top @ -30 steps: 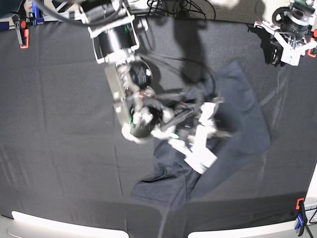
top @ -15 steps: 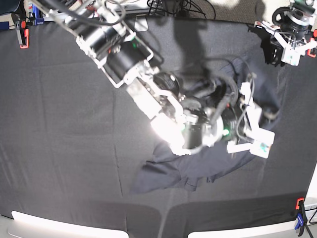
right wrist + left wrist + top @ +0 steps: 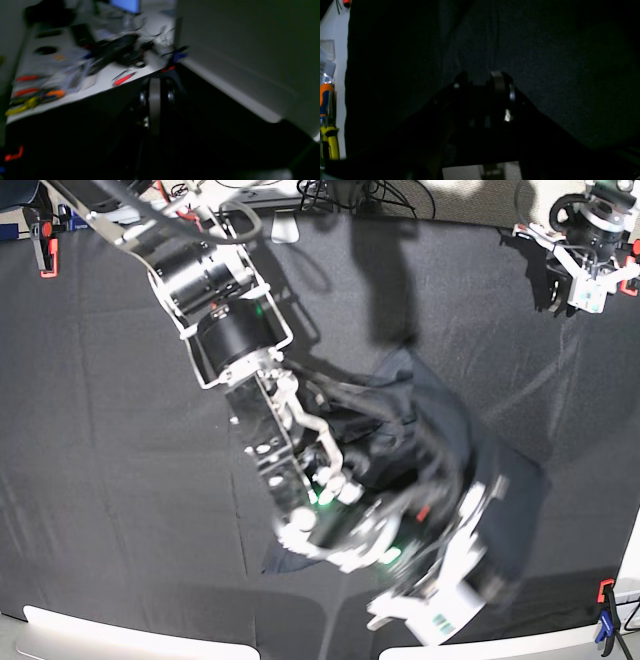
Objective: Layout the t-shirt on the table in an organized manner, then fold the t-shirt properly
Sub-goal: 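Grasp the shirt fabric with the right gripper and drag it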
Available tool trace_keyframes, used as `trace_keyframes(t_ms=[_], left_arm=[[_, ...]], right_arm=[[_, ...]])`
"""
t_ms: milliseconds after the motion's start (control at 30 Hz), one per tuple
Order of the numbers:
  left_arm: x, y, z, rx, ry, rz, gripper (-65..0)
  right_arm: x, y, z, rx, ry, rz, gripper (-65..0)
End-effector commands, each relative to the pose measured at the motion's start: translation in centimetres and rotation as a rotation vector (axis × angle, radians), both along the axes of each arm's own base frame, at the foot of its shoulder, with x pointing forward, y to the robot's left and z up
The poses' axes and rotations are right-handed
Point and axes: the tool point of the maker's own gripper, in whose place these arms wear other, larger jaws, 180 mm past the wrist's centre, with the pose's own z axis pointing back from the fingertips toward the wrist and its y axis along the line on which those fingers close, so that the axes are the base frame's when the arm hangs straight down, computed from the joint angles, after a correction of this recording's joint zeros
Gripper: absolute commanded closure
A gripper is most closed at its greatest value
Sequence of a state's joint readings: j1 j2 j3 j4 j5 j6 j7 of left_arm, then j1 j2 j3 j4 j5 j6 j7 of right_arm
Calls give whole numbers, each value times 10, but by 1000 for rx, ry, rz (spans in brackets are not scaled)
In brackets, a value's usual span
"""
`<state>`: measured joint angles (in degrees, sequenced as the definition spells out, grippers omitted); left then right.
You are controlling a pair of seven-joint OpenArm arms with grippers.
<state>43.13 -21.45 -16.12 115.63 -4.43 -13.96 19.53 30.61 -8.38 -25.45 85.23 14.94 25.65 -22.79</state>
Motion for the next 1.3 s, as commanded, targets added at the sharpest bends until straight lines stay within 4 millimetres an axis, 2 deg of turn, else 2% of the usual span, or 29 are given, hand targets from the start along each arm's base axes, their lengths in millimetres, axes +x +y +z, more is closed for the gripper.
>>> trace_keyframes(t_ms=[0,133,267,433,700,800,867,900,933,1000,1167,1267], left_arm=[[4,0,9,2,-37,-5,-140],[4,-2,10,-26,-39,3,-140],[4,-4,10,-46,-41,11,-140],[3,-8,8,-67,-44,30,-140],[6,-10,10,-81,-60,41,-140],[6,-10,10,-81,-61,42,-140],[6,-10,10,-82,-61,42,-140],[6,-10,10,-81,-61,42,-140],[6,-10,10,-81,-61,42,-140],[6,-10,10,-81,-61,42,-140],[6,-10,10,-81,-61,42,-140],[6,-10,10,-81,-60,42,-140]], right_arm=[[3,2,32,53,-69,6,0],[17,9,18,0,-36,13,0],[16,30,-18,-59,63,76,0],[-10,60,-67,-156,139,180,0],[-67,96,-107,-316,91,349,0],[-76,101,-114,-348,79,375,-13],[-79,103,-112,-328,83,384,-174],[-79,103,-110,-314,85,388,-222],[-81,104,-108,-296,95,393,-238],[-88,107,-105,-265,125,430,-238],[-139,109,-101,-229,233,699,-237],[-147,103,-109,-322,279,725,-237]])
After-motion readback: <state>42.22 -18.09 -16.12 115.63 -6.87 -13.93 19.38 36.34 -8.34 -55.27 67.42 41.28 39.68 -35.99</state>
